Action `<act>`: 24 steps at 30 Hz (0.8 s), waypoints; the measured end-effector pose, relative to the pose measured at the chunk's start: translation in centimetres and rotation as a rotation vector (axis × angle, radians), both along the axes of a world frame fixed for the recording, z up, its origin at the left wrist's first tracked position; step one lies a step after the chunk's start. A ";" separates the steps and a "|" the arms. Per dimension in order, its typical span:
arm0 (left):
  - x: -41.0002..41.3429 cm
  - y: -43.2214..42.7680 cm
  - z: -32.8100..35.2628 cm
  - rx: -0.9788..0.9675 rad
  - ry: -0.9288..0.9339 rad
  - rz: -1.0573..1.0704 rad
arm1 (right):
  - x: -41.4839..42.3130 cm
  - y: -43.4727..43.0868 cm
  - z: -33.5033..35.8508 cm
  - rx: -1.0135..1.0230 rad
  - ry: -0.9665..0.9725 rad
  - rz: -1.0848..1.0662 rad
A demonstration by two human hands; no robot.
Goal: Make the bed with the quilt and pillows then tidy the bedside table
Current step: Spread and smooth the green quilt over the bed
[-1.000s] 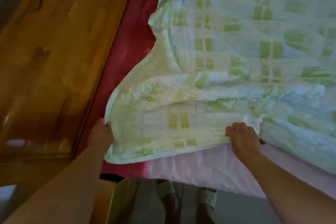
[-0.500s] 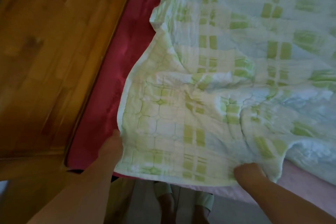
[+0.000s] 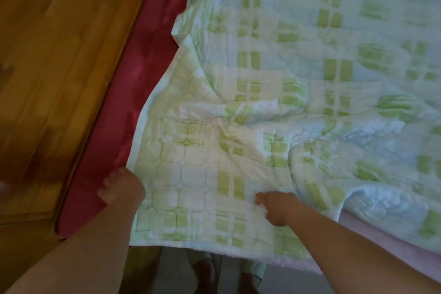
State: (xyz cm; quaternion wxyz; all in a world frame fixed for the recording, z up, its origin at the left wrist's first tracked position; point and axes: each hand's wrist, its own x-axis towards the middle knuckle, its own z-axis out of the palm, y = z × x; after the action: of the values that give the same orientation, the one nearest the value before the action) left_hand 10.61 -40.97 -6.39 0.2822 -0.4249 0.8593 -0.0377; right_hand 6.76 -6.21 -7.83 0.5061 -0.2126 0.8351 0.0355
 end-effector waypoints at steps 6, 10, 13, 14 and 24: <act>-7.8 1.5 2.5 0.122 0.375 -0.139 | -7.6 -1.0 3.8 -0.233 0.467 -0.388; -16.6 0.7 2.7 0.347 0.635 -0.046 | -14.3 -1.6 4.8 -0.275 0.560 -0.609; -23.2 0.1 2.9 0.543 0.784 0.072 | -19.7 -2.1 4.5 -0.220 0.593 -0.708; -25.5 0.1 3.4 0.611 0.815 0.131 | -21.6 -2.3 4.2 -0.204 0.592 -0.750; -41.8 2.0 3.2 1.030 0.927 0.707 | -34.2 -2.2 0.5 -0.032 0.543 -0.813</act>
State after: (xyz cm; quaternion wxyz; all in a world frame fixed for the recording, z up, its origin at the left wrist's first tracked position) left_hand -31.21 -38.92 -3.18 0.0511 -0.4612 0.6122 0.6402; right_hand -27.46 -8.43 -7.31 0.2396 0.1399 0.9527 -0.1238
